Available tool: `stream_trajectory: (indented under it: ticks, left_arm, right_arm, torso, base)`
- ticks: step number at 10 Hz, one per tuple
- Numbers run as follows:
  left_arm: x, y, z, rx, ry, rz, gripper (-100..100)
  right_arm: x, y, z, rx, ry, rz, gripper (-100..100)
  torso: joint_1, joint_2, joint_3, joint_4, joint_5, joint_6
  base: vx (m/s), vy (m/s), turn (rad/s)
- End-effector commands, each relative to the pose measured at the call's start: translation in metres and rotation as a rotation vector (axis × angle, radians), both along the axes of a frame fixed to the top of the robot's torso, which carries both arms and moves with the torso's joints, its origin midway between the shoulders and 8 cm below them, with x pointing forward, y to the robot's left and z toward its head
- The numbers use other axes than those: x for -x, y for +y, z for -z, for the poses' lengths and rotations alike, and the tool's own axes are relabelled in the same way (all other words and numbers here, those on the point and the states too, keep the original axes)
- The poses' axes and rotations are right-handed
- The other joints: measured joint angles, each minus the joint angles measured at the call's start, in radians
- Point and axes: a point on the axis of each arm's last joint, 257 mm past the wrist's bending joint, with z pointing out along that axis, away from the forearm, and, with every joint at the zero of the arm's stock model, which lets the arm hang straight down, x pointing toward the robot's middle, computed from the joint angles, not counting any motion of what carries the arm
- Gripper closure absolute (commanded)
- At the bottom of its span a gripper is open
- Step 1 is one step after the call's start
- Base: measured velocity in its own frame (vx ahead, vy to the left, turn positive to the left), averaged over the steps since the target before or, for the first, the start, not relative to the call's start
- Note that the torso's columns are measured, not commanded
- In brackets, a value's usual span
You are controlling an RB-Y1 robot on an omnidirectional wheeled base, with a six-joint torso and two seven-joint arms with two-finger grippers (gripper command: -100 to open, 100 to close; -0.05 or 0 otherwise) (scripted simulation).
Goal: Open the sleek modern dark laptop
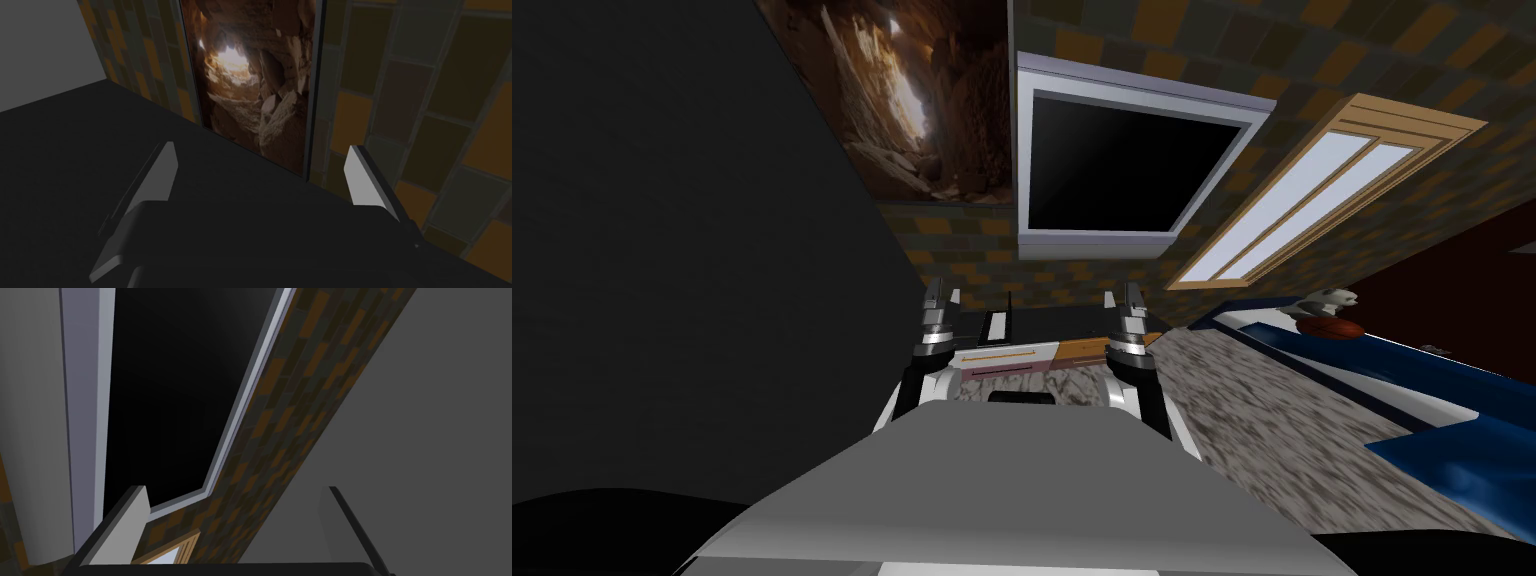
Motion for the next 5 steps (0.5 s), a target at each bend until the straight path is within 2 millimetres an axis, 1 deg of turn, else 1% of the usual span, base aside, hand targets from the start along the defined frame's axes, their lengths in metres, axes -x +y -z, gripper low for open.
stream_trajectory:
  ticks: [1, 5]
  left_arm:
    - [0.0, 0.0, 0.0, 0.0, 0.0, 0.0, 0]
    - [0.0001, 0.0, -0.0001, 0.0, 0.0, 0.0, 0]
  right_arm:
    - [0.0, 0.0, 0.0, 0.0, 0.0, 0.0, 0]
    - [0.0001, 0.0, -0.0001, 0.0, 0.0, 0.0, 0]
  torso:
    - [0.0, 0.04, -0.082, 0.041, 0.0, 0.0]
    - [0.0, 0.322, -0.644, 0.322, 0.0, 0.0]
  base:
    - [0.0, 0.0, 0.0]
    - [0.0, 0.0, 0.0]
